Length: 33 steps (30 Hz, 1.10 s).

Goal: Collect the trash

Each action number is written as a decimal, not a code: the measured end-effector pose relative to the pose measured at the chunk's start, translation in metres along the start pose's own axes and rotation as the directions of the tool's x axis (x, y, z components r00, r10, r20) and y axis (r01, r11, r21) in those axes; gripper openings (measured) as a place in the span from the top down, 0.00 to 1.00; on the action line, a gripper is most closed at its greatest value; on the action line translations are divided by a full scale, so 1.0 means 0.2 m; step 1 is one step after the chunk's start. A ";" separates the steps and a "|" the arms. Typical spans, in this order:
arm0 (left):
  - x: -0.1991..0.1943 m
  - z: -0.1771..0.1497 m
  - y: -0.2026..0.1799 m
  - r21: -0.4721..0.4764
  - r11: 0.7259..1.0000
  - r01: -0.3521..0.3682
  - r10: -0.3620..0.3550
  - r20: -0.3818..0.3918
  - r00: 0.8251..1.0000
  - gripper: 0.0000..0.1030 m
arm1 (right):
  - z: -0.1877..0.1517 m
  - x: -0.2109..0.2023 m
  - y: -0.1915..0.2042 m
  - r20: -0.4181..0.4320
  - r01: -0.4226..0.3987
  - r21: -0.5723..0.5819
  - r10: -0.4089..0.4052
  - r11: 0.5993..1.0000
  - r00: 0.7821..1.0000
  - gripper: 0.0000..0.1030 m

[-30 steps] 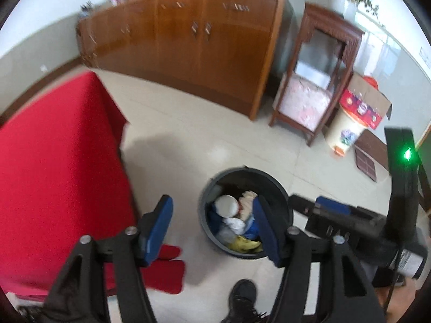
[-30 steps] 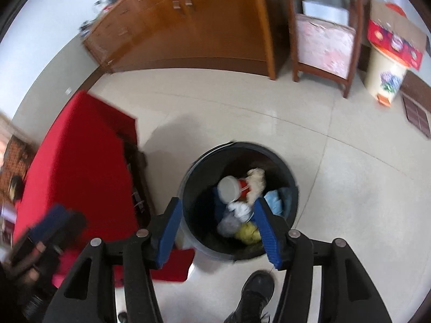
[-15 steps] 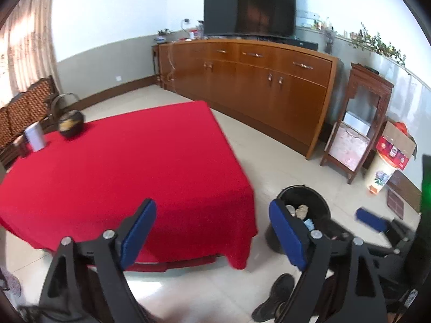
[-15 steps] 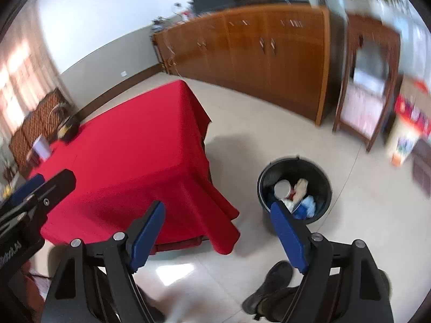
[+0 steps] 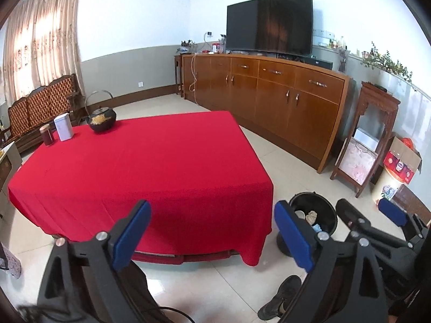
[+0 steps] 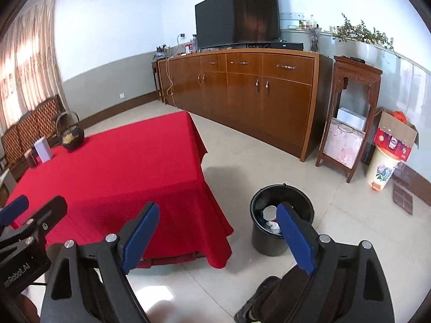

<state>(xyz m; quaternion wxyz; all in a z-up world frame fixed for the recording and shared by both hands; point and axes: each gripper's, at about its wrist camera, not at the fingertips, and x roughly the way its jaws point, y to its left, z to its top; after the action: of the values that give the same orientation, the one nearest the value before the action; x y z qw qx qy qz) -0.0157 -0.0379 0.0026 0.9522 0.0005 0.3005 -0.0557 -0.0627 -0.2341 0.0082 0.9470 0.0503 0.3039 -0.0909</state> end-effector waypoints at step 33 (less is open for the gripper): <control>-0.06 -0.03 0.03 -0.017 1.000 -0.023 0.023 -0.012 1.000 0.04 | -0.02 0.03 -0.04 -0.004 -0.010 0.024 0.010 1.000 1.000 0.12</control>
<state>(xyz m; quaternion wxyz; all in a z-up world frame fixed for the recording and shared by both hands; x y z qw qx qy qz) -0.0283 -0.0300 0.0053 0.9510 -0.0037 0.3064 -0.0424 -0.0618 -0.2424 0.0020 0.9461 0.0636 0.3047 -0.0896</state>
